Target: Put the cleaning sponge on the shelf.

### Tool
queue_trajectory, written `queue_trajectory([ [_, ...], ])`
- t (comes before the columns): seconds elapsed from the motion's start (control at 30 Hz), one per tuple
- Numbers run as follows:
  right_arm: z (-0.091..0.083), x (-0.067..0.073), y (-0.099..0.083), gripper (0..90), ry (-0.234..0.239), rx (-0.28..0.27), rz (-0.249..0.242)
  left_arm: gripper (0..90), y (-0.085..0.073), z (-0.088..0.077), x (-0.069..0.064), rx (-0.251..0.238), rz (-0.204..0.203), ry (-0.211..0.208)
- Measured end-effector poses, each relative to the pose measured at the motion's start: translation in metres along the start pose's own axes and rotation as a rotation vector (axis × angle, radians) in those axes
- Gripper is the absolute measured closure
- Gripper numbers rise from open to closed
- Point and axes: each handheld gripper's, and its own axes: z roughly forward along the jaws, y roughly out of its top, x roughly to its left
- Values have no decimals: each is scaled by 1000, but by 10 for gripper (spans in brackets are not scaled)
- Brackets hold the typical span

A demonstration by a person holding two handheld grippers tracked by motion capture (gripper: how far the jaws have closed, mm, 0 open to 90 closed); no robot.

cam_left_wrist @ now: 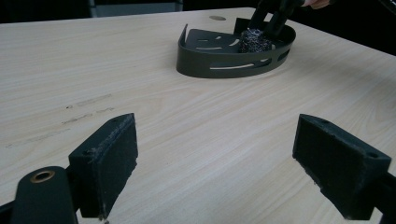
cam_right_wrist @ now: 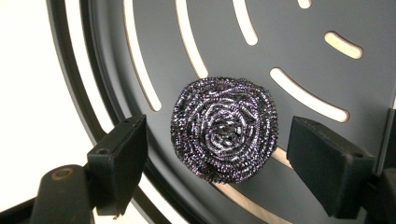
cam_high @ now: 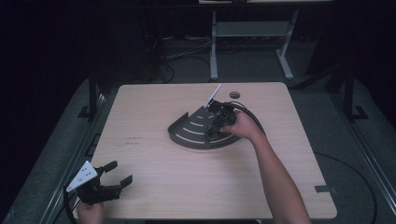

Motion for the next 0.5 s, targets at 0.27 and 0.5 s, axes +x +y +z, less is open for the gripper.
queue_trajectory([
  [0.27,-6,3,0,194,0,-13,-6,133,0,-1,0,-1,1,0],
  [0.5,-10,6,-1,184,-8,-14,-12,133,0,-2,0,-3,-2,1],
])
